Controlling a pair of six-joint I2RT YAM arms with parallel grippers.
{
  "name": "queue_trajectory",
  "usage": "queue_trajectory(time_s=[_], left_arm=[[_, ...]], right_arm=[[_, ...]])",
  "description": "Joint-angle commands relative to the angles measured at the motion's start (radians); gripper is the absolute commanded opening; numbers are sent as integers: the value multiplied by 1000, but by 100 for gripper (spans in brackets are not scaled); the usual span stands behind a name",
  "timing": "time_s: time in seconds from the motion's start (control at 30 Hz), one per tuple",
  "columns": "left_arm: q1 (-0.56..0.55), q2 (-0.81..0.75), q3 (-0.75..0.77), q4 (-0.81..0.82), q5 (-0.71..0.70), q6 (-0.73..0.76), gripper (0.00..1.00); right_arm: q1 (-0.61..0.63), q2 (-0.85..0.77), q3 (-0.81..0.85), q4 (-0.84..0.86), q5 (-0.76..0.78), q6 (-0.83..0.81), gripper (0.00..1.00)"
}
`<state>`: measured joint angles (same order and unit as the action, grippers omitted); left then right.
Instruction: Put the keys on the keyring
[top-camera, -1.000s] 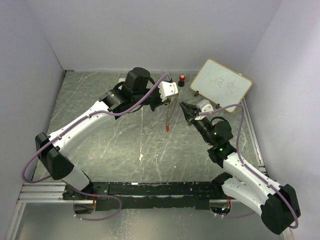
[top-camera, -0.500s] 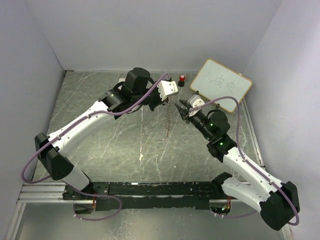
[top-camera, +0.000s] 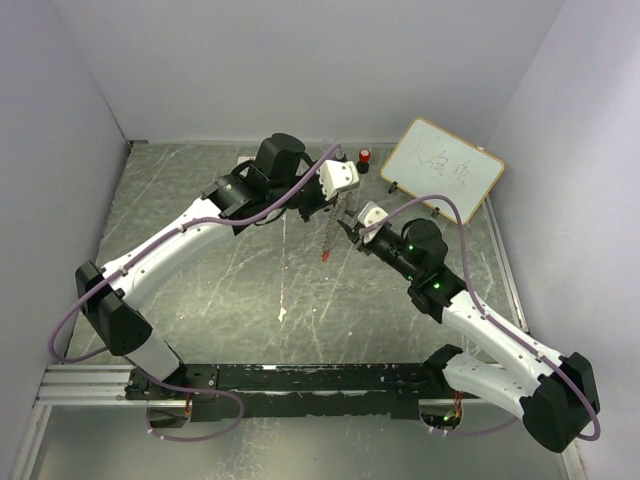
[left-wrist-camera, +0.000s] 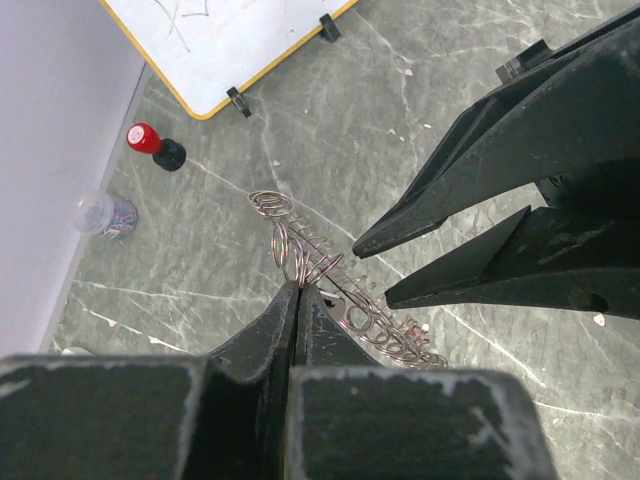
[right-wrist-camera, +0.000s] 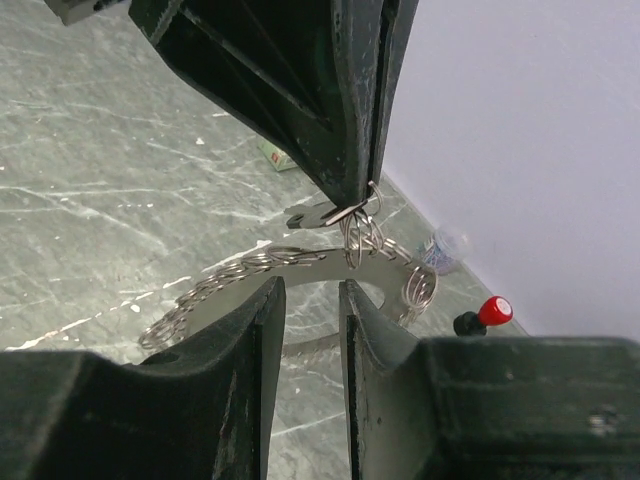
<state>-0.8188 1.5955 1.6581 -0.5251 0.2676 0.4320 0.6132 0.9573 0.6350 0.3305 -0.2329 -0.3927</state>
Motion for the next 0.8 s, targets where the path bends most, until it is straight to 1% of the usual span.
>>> queue_trajectory(time_s=[0.0, 0.77], left_arm=[[2, 6, 49, -6, -8, -4, 7], [-4, 27, 78, -73, 39, 31, 7]], right_arm=[[10, -12, 26, 12, 12, -26, 28], [14, 60, 92, 6, 16, -44, 28]])
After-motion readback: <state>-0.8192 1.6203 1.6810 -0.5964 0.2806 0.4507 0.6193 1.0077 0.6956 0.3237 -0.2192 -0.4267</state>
